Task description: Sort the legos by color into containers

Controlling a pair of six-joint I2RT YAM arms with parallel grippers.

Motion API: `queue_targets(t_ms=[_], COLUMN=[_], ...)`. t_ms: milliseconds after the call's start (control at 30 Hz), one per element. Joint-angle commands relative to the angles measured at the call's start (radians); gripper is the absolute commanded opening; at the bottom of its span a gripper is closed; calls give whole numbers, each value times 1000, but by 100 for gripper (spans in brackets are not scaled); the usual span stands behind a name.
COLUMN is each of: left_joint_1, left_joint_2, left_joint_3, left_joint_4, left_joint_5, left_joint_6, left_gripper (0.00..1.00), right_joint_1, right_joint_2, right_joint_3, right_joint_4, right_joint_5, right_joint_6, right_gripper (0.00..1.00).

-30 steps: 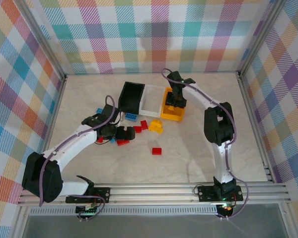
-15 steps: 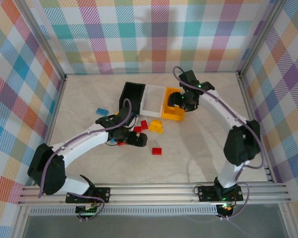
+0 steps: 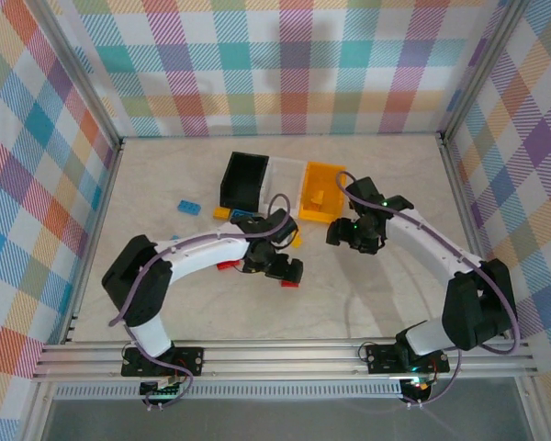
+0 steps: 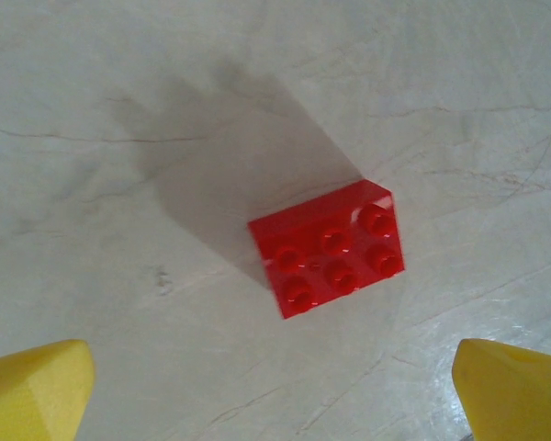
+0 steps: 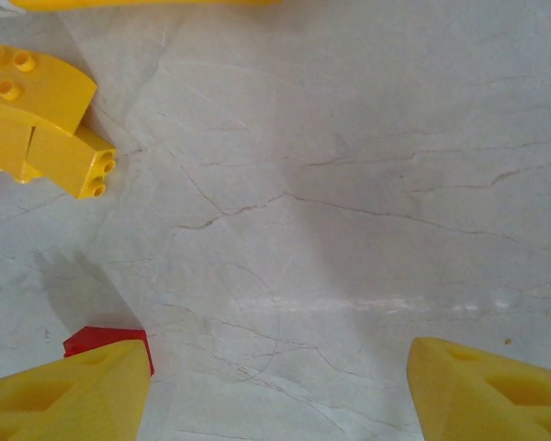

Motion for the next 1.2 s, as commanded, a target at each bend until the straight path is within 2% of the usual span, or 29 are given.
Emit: queue_targets(t_ms=[0, 300, 667, 1167], left_joint_1=[-47, -77, -76, -67], left_joint_2=[47, 122, 204, 210], left_joint_3=[43, 83, 155, 172], left_joint_4=[-51, -53, -77, -111], left_joint_5=[-2, -20, -67, -123], left_joint_6=[-45, -62, -52, -49], left_gripper=[100, 97, 85, 59], right_joint_1=[3, 0, 0, 0], right_joint_2=[-34, -73, -64, 1], right_joint_3=[-18, -42, -45, -29], right_joint_4=[26, 19, 39, 86], right_joint_5=[8, 37, 26, -13], right_joint_6=[34, 25, 14, 4], right_gripper=[74, 75, 75, 74])
